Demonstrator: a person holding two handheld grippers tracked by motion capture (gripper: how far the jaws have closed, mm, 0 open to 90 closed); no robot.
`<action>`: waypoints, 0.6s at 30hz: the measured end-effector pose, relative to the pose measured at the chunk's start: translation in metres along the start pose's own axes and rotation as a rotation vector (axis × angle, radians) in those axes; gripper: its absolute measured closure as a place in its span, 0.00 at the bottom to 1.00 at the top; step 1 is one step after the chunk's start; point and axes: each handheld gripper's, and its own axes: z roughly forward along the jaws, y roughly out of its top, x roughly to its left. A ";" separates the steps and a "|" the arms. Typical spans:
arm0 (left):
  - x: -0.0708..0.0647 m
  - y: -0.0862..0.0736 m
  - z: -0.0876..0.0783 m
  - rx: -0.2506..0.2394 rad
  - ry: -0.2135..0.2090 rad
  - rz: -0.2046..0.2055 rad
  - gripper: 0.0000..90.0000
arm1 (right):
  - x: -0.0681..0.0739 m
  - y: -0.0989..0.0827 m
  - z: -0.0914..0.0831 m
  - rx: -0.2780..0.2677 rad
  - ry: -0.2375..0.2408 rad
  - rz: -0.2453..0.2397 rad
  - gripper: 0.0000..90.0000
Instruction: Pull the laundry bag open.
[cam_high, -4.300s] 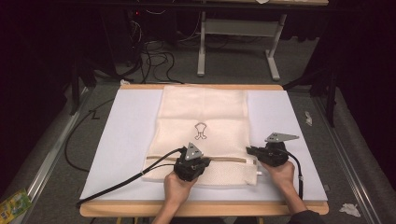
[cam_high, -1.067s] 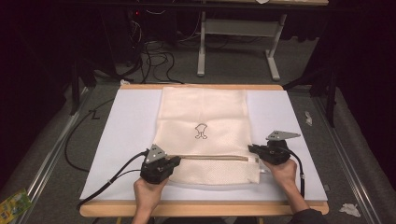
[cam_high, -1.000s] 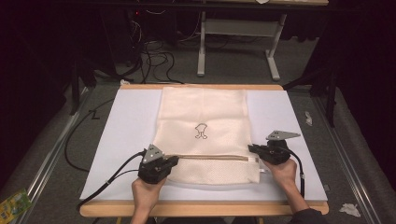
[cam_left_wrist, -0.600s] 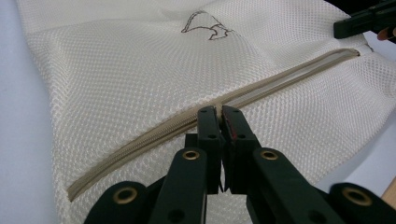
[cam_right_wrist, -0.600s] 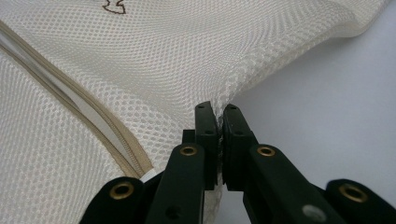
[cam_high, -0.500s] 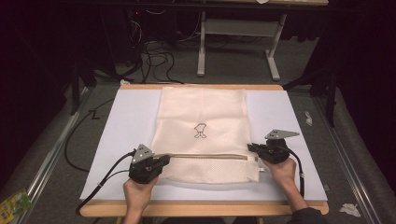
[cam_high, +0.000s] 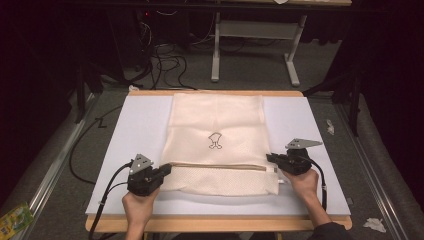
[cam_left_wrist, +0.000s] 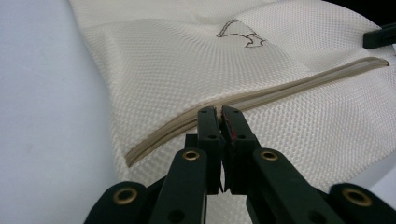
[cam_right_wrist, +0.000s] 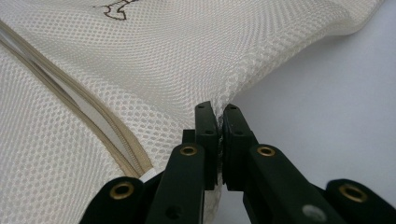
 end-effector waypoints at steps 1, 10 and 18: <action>0.002 -0.001 -0.001 -0.001 -0.002 -0.006 0.97 | 0.000 0.000 0.000 0.001 0.001 0.005 0.98; 0.010 0.000 -0.006 -0.005 0.029 -0.013 0.97 | -0.001 0.000 -0.001 -0.001 -0.003 0.001 0.98; 0.021 -0.004 -0.010 0.001 0.052 -0.036 0.97 | -0.001 -0.001 -0.001 -0.001 -0.010 0.002 0.98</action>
